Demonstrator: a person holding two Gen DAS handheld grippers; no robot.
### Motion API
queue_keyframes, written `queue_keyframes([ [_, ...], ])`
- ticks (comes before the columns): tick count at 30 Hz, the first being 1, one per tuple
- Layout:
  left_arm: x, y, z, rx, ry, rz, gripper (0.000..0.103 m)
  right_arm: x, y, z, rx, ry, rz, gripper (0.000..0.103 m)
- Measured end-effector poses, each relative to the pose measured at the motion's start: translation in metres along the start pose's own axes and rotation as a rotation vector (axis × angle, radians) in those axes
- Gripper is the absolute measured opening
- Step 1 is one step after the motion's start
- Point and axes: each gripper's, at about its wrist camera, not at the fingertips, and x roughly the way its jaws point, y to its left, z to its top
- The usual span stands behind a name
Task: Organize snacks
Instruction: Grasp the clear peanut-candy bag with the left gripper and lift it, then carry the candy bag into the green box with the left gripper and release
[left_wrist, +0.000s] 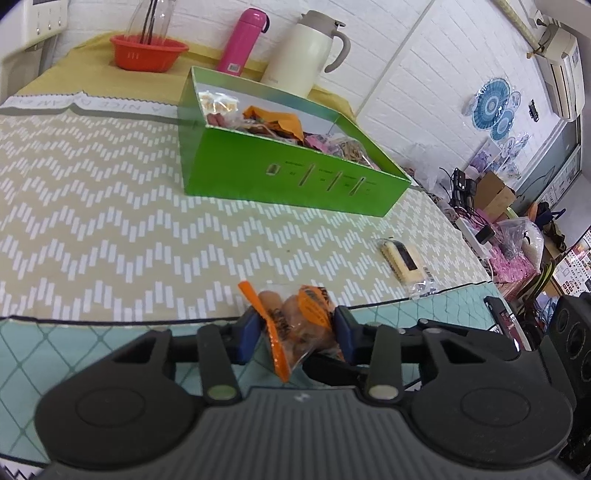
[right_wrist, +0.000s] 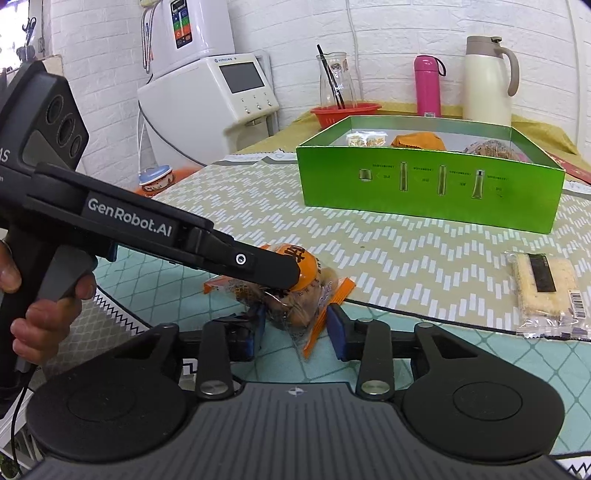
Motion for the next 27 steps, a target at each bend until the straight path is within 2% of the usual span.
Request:
queue_keyframes([
  [6, -0.011, -0.018, 0.006, 0.035, -0.049, 0.005, 0.037, -0.014, 0.000, 0.005, 0.013, -0.045, 0.000, 0.058],
  [16, -0.026, -0.047, 0.049, 0.113, -0.175, -0.011, 0.037, -0.035, -0.011, 0.042, 0.003, -0.192, -0.033, 0.058],
  [22, -0.014, -0.049, 0.083, 0.113, -0.215, -0.030, 0.038, -0.030, -0.029, 0.066, 0.030, -0.255, -0.050, 0.058],
  [27, 0.010, -0.047, 0.110, 0.082, -0.217, -0.053, 0.037, -0.019, -0.043, 0.082, 0.048, -0.281, -0.105, 0.058],
])
